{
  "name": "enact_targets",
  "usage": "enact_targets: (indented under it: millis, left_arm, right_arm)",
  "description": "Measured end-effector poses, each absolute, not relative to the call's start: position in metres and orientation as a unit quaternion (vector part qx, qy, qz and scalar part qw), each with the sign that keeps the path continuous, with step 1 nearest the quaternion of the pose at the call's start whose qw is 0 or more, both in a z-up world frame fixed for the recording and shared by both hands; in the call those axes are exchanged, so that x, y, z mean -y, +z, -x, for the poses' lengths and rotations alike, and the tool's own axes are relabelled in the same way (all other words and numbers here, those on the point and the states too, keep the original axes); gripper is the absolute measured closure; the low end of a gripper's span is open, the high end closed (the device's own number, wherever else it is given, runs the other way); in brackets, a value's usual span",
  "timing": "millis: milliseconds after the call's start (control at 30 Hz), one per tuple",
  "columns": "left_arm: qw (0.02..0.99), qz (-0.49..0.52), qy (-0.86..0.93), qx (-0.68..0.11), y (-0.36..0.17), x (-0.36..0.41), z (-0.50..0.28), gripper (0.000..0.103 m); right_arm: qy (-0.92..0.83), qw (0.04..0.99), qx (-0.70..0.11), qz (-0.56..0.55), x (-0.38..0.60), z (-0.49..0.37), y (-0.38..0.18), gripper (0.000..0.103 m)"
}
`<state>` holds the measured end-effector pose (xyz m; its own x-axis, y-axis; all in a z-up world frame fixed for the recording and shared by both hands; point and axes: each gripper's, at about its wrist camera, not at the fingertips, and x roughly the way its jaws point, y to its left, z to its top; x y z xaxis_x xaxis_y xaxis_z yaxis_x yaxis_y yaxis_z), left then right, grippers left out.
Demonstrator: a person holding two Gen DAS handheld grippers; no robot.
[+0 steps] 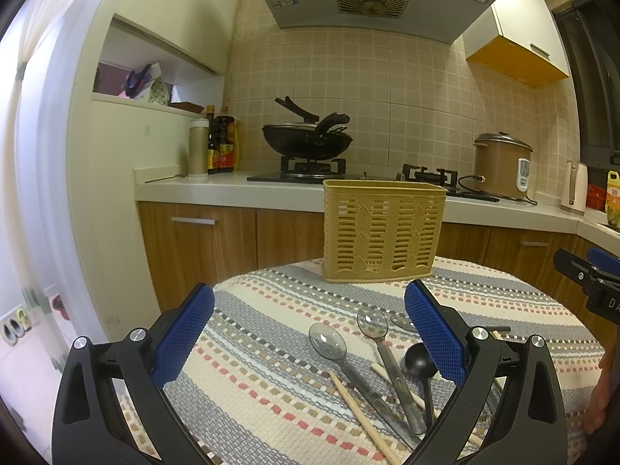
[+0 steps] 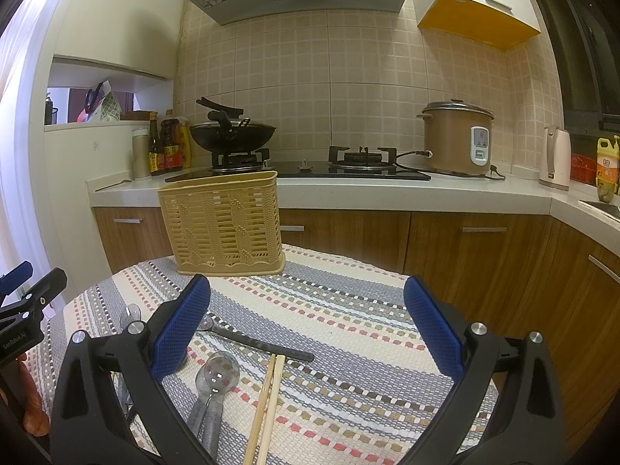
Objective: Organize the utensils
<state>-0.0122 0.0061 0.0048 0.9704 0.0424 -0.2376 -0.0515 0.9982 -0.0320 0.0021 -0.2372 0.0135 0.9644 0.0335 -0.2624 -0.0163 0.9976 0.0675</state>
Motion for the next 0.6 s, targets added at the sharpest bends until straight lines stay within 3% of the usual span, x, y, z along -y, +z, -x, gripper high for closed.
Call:
enact_targets:
  millis: [600]
  left_arm:
    - [0.992,0.020,0.020,-0.125,0.0028,-0.0057,0.0095,0.007]
  right_arm:
    - [0.013,0.990,-0.138,-0.028,0.2345,-0.0037,0.0117,0.008]
